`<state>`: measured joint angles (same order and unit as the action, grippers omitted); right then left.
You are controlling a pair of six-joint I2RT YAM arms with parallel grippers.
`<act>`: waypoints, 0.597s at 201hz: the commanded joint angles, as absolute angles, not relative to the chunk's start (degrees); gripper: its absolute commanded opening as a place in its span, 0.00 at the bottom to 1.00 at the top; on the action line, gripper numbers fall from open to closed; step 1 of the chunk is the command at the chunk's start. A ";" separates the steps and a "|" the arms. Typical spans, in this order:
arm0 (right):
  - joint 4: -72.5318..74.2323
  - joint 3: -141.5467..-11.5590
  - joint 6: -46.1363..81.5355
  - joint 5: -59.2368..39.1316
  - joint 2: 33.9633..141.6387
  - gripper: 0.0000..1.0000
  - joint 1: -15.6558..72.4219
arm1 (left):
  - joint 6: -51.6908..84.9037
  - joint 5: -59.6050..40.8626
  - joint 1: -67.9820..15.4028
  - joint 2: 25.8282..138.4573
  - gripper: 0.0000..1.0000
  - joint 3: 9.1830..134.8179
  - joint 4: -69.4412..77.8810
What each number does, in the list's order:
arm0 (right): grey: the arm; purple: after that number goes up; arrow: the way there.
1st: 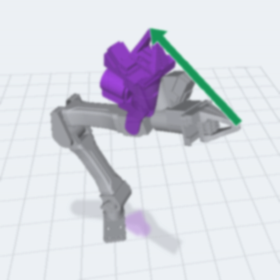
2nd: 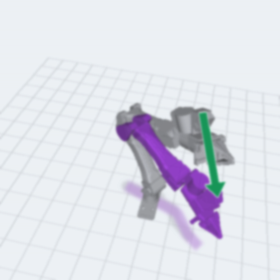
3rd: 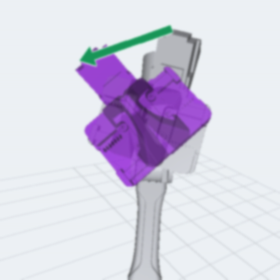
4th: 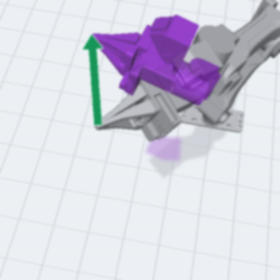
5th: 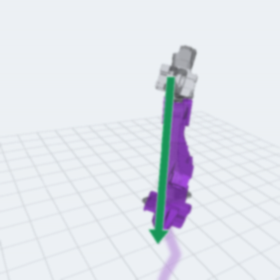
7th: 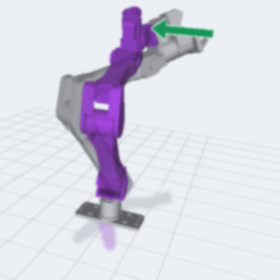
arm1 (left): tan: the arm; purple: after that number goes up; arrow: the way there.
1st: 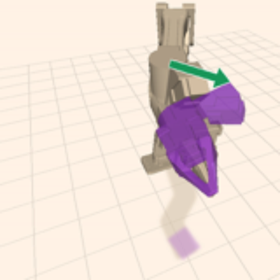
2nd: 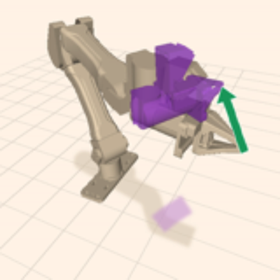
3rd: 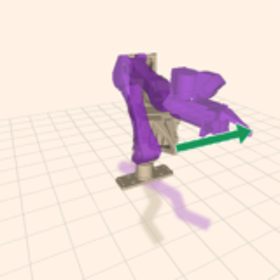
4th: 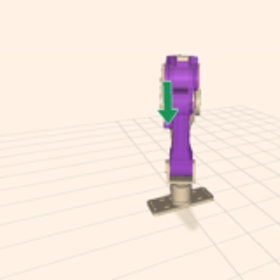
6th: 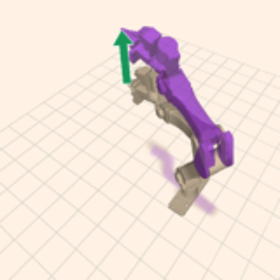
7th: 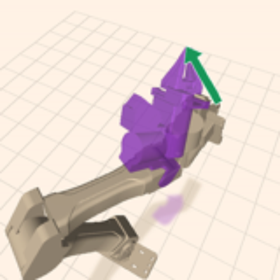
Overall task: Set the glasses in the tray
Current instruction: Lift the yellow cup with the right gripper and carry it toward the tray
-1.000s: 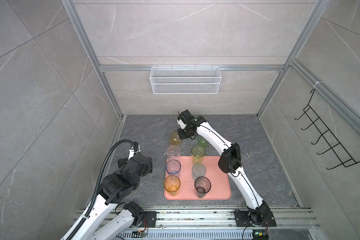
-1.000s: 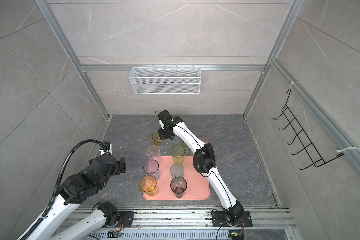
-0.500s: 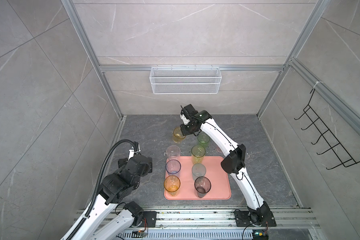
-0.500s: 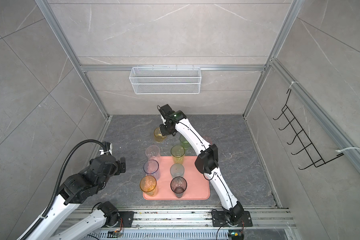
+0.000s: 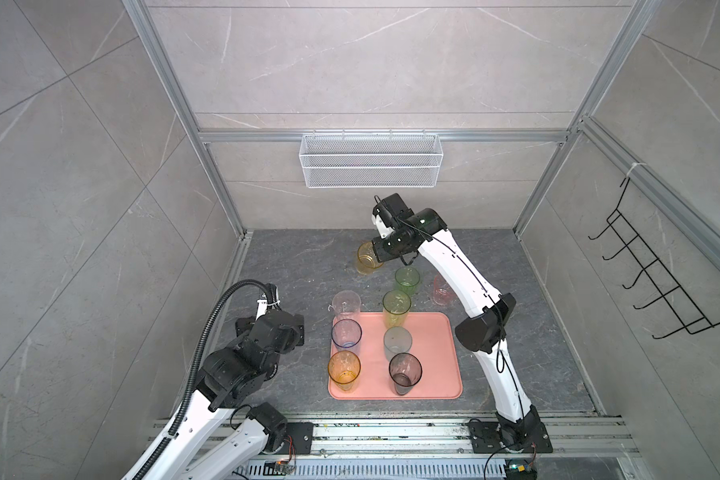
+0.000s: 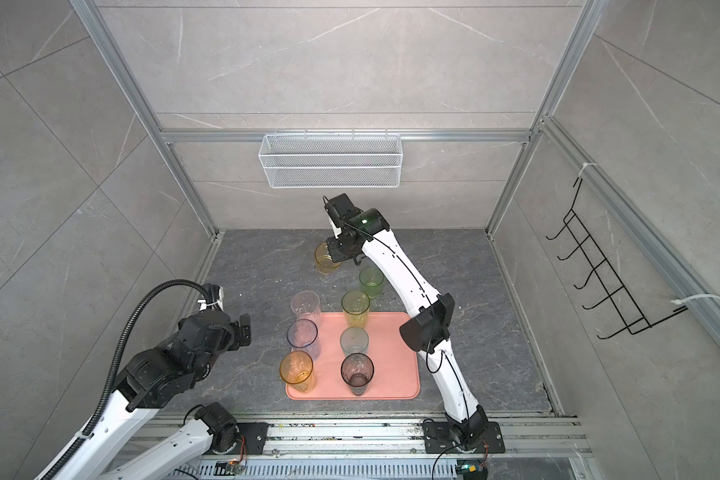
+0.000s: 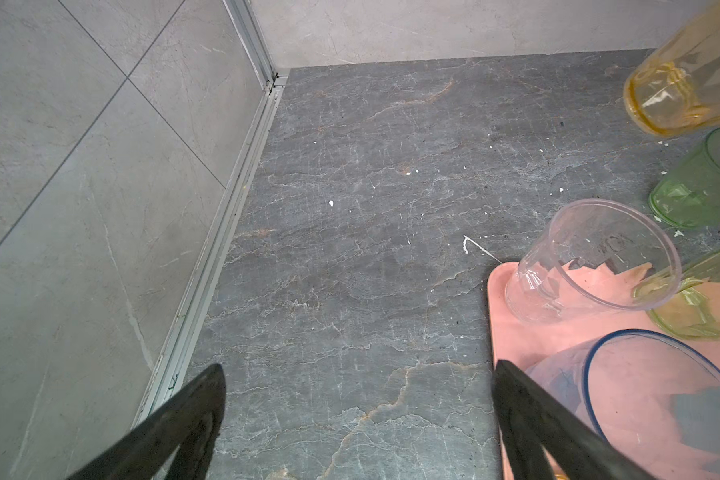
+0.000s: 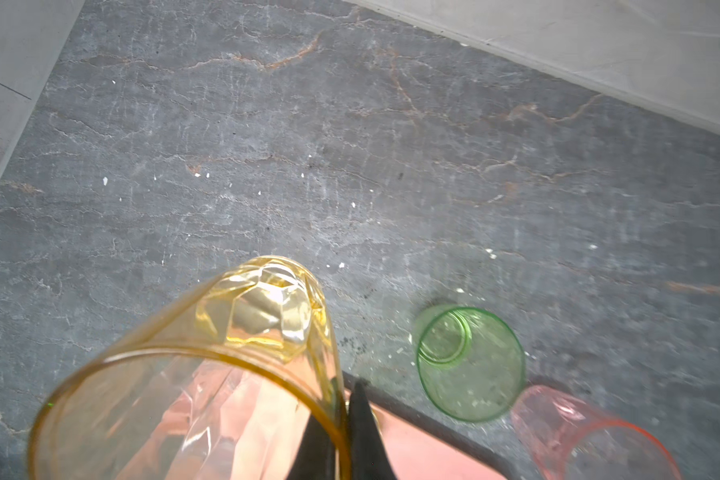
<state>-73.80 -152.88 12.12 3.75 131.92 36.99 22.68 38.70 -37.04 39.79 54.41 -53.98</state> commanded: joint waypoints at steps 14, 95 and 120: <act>-73.53 -145.08 11.51 6.68 122.49 0.00 36.39 | 22.38 38.64 -37.09 39.40 1.00 54.07 -52.82; -66.41 -123.03 11.33 8.54 106.51 0.00 32.12 | 22.56 38.58 -37.14 39.29 1.00 54.12 -52.84; -64.75 -116.67 11.43 8.43 102.23 0.00 29.88 | 22.54 38.50 -37.09 39.55 1.00 54.12 -52.87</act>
